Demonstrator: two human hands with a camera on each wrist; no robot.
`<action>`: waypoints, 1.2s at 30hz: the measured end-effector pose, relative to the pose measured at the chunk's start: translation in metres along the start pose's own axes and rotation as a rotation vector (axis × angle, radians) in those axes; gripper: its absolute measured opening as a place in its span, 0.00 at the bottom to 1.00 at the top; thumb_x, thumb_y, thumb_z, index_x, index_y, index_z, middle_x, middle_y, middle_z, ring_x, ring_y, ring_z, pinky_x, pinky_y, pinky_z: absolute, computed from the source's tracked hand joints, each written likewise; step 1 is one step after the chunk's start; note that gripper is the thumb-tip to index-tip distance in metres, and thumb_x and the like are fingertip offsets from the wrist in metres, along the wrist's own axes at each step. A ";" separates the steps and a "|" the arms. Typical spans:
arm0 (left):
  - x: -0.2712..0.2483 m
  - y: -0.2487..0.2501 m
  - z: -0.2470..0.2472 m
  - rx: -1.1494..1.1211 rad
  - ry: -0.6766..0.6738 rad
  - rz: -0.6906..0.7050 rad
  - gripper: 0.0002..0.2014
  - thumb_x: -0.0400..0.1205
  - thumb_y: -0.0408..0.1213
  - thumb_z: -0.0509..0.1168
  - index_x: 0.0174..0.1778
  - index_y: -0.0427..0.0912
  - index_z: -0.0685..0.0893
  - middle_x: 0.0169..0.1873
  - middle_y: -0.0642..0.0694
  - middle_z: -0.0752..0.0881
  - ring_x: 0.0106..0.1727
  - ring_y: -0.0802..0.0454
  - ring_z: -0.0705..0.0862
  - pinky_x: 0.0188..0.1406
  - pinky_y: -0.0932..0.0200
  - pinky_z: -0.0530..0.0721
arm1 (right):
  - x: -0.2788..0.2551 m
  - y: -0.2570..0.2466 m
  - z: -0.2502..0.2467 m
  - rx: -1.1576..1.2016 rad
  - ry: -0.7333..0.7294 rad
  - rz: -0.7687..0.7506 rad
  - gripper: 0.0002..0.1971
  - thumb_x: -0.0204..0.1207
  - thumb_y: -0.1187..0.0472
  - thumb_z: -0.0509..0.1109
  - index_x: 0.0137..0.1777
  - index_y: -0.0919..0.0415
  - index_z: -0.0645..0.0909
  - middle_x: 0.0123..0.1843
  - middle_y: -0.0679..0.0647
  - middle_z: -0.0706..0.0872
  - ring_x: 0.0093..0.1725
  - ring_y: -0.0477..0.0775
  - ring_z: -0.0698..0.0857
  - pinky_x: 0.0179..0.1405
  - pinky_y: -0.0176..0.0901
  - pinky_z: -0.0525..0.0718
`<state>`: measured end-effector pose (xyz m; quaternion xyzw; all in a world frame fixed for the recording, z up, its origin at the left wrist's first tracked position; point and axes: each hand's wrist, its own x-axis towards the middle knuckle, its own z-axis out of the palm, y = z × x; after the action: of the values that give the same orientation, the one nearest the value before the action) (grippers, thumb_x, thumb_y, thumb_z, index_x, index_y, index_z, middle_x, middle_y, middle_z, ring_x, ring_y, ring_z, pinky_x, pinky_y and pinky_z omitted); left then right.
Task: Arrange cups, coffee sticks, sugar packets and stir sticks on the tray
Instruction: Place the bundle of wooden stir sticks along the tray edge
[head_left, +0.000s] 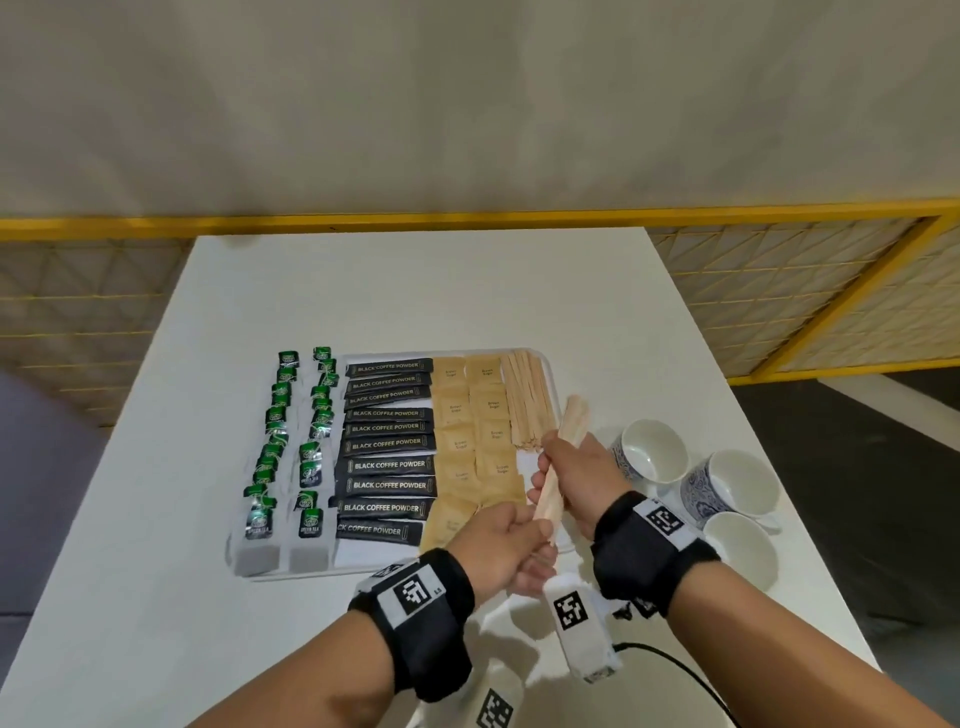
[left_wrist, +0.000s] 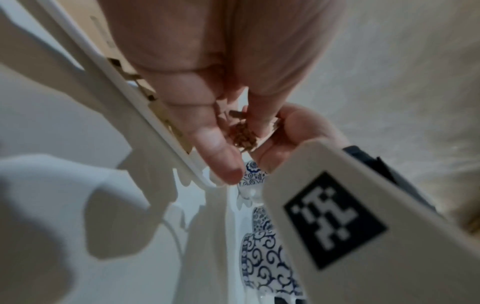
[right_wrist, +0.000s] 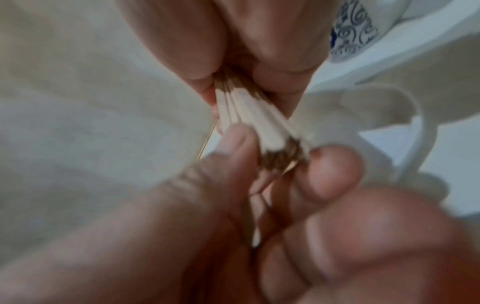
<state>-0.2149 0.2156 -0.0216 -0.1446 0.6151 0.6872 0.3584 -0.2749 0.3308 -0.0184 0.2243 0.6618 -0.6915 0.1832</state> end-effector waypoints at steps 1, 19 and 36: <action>0.001 0.000 0.001 0.017 0.023 0.009 0.05 0.85 0.36 0.62 0.46 0.39 0.78 0.38 0.41 0.84 0.26 0.58 0.82 0.25 0.65 0.81 | 0.002 0.001 0.001 -0.015 0.016 0.015 0.08 0.83 0.57 0.61 0.52 0.63 0.73 0.30 0.54 0.76 0.25 0.51 0.78 0.31 0.46 0.83; 0.018 0.009 -0.005 0.053 0.202 -0.005 0.12 0.80 0.24 0.58 0.58 0.37 0.74 0.40 0.35 0.81 0.39 0.44 0.80 0.57 0.43 0.84 | 0.026 0.008 0.002 -0.709 0.134 -0.118 0.19 0.80 0.58 0.63 0.69 0.61 0.70 0.62 0.57 0.81 0.57 0.57 0.83 0.52 0.45 0.81; 0.039 0.048 -0.030 0.200 0.316 0.130 0.14 0.83 0.29 0.60 0.64 0.44 0.77 0.48 0.44 0.86 0.41 0.50 0.85 0.46 0.54 0.88 | -0.011 0.019 -0.035 -1.021 0.091 -0.327 0.25 0.76 0.63 0.65 0.74 0.56 0.69 0.64 0.53 0.75 0.66 0.52 0.73 0.67 0.42 0.71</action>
<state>-0.2816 0.2002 -0.0172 -0.1743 0.7371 0.6130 0.2246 -0.2532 0.3645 -0.0290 0.0307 0.9474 -0.2909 0.1300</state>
